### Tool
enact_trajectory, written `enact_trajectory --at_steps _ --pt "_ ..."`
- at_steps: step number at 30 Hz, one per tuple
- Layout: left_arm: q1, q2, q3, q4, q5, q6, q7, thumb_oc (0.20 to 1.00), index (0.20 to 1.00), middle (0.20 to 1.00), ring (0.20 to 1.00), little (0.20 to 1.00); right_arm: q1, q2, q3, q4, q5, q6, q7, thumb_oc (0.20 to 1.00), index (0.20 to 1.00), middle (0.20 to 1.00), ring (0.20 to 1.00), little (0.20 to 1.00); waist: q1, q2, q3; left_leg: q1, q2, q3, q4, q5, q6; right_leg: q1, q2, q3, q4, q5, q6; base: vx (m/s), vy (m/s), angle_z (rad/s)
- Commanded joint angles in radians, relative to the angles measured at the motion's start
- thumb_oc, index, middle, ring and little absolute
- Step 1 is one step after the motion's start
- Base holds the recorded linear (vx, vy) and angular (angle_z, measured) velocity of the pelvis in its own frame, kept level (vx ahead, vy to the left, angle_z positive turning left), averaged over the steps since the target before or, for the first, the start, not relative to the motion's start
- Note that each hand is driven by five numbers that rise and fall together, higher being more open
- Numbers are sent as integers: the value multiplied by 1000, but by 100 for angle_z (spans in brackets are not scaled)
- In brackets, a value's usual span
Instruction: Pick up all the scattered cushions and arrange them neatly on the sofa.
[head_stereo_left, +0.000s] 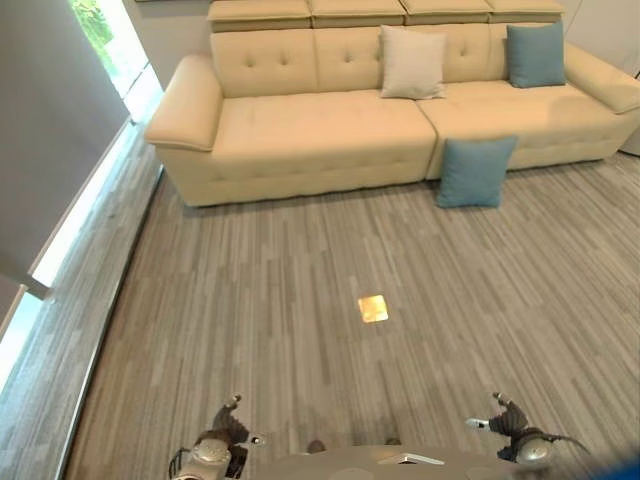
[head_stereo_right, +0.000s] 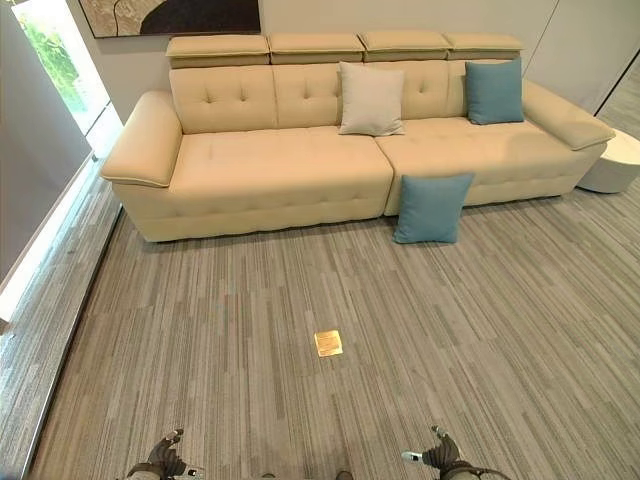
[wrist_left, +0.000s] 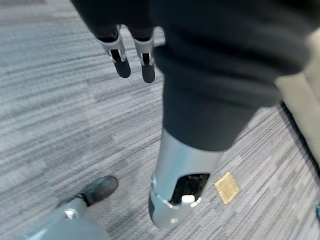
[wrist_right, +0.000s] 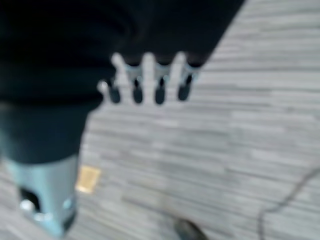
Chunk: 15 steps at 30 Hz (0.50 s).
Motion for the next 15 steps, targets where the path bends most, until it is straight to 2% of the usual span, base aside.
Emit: enact_trajectory --at_steps 1,15 --pt "-85 -15 25 61 44 -15 -3 1000 1000 1000 1000 1000 -58 -7 12 46 21 -2 7 1000 1000 1000 1000 1000 -5 -7 6 28 7 29 9 -130 -50 47 -50 -20 8 -94 93 0 0 0" --pt "-96 -53 -4 64 60 -9 -3 1000 1000 1000 1000 1000 -68 11 35 45 -8 11 12 1000 1000 1000 1000 1000 5 -17 12 13 4 11 9 -123 -53 47 -53 -43 8 -94 93 0 -4 6"
